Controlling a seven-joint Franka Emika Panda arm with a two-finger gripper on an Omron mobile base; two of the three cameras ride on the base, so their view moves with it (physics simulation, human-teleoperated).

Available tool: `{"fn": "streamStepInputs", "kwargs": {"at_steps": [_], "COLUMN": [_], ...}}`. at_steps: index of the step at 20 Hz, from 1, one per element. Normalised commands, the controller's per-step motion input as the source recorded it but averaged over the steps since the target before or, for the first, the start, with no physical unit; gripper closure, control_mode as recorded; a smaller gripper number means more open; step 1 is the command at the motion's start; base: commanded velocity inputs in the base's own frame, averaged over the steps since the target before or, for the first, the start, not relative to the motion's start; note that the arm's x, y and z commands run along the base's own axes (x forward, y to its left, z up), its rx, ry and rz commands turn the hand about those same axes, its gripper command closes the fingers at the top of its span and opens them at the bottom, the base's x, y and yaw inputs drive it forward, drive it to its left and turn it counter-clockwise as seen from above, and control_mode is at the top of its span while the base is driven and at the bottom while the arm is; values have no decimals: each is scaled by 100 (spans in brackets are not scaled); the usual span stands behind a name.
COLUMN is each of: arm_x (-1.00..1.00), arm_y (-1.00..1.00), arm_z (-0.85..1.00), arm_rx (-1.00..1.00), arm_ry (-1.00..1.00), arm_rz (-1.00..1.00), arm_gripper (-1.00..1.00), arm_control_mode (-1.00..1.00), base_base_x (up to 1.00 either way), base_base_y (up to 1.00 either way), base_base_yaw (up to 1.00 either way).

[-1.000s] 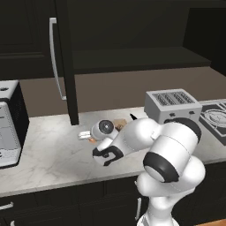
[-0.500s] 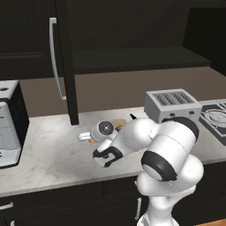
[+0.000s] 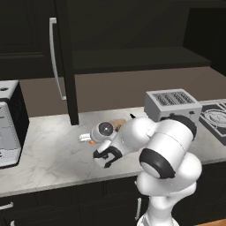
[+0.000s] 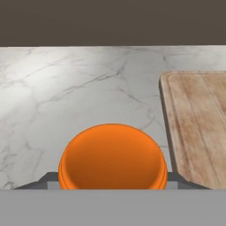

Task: Pick the bread, place it on the cutting board, pick the jam, place it on the counter, and close the cabinet.

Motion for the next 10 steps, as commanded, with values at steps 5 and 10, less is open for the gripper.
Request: {"fn": "streamStepInputs", "kwargs": {"at_steps": [5, 10], "arm_x": [0, 0], "arm_y": [1, 2], "arm_z": [-15, -17], "arm_rx": [0, 0], "arm_ry": [0, 0], "arm_rz": [0, 0], "arm_gripper": [100, 100], "arm_control_mode": [-100, -100], "base_base_x": [0, 0], "base_base_y": [0, 0], "base_base_yaw": [0, 0]}}
